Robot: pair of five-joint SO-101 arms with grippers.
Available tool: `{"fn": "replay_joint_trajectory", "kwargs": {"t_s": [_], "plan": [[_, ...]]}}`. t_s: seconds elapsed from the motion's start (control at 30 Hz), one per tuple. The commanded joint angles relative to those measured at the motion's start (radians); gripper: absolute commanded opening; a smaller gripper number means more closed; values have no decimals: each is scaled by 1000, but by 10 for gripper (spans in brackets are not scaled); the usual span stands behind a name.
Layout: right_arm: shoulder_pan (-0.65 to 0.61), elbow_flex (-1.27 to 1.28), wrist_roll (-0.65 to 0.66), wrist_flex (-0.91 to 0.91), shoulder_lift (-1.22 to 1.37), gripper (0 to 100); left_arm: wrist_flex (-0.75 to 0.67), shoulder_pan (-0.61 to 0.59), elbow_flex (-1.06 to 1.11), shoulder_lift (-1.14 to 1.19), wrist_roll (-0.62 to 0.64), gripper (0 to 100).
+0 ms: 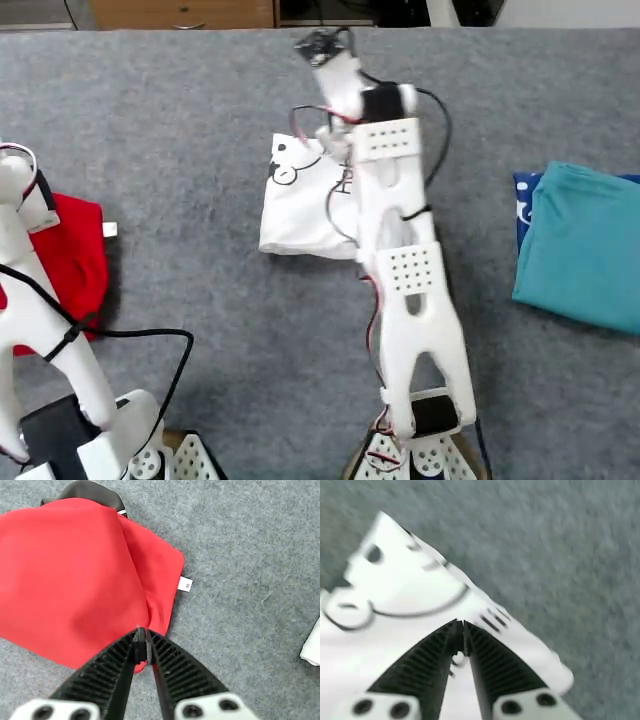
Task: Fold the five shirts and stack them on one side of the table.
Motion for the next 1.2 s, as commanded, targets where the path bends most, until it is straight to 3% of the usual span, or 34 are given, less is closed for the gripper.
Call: {"fn": "replay_joint_trajectory", "kwargs": {"t_s": [0.0, 0.2, 0.43, 0.67, 1.07, 1.17], "plan": [[-67, -19, 8, -104, -58, 4, -11, -37, -5, -36, -3, 19], [-150, 33, 8, -265, 48, 5, -11, -81, -5, -36, -5, 19], [-180, 2, 8, -316, 156, 5, -11, -109, -5, -36, -5, 19], [-183, -38, 8, -193, 28, 4, -11, -112, -6, -36, -6, 19], [-84, -41, -6, 147, -137, 3, -11, -110, -6, -36, -6, 19], [-33, -39, -107, 146, -183, 3, -11, -106, -9, -36, -6, 19]]}}
